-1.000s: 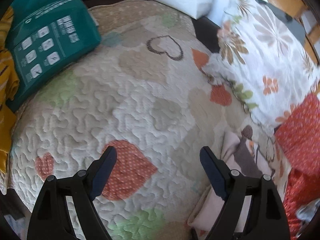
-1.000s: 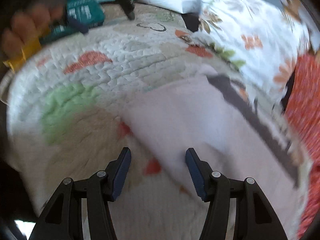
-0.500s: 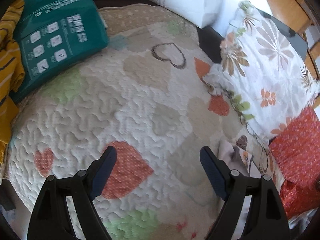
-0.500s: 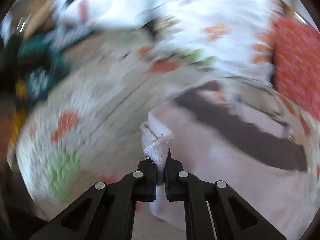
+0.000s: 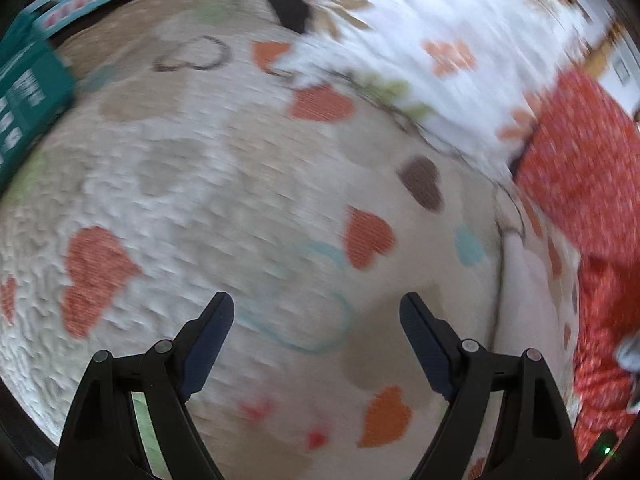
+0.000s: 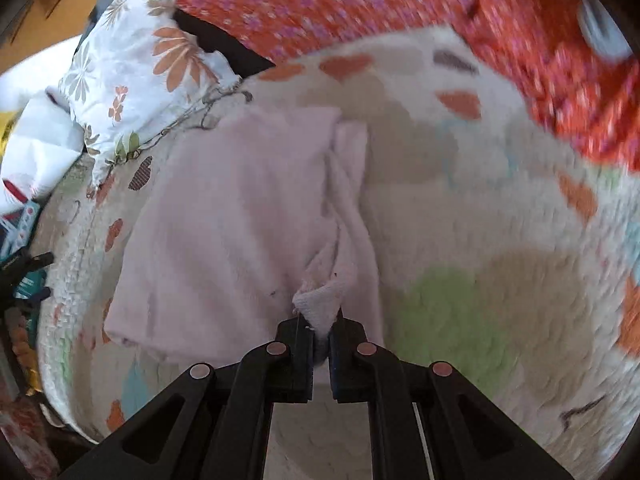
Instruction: Fold small clothes
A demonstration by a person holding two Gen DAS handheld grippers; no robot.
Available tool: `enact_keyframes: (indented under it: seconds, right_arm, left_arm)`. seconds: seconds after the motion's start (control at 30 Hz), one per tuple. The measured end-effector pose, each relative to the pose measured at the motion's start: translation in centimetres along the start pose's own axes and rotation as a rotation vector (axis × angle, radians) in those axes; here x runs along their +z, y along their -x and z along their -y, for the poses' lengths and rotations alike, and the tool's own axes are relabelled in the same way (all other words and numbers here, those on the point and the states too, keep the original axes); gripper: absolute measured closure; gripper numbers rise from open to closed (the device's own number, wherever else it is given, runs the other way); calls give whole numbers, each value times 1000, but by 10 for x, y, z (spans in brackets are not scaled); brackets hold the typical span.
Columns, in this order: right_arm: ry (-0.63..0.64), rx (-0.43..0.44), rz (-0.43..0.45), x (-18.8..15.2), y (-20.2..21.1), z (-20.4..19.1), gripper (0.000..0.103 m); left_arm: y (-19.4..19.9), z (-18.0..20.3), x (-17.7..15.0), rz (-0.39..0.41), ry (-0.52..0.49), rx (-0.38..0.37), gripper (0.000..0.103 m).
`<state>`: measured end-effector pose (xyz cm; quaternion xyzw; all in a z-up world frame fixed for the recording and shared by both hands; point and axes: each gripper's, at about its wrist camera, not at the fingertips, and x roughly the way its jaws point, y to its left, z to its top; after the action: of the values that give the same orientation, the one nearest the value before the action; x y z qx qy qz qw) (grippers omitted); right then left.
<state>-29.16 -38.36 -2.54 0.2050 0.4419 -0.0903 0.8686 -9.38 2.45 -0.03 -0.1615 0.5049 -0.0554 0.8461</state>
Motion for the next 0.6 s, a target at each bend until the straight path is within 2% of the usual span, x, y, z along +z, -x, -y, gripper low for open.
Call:
enact_keyframes:
  seconds: [0.13,0.2,0.37,0.43,0.5,0.6]
  right_arm:
    - [64,-40,51,3,13,-8,97]
    - [54,-62,69,4,18,-2,97]
    - [17,-93,44,3,12,20,97]
    - [35,-98,16,-1,6,19,97]
    - [64,-102,-5,-6,3,16,97]
    - [79,-89,-37,-14,-1,16,97]
  left_arm:
    - [-11,56,-24,-55,-131,-70,19]
    - [-15,87,-41,-81,-219,-121,19]
    - [-25,147,-87,-167,-387,-234,19]
    - [-36,160,-104,-209,-442,-225,19]
    - [-49,169,-122,-244,-486,-182,19]
    - [-58,168,-139,-266,-503,-150,19]
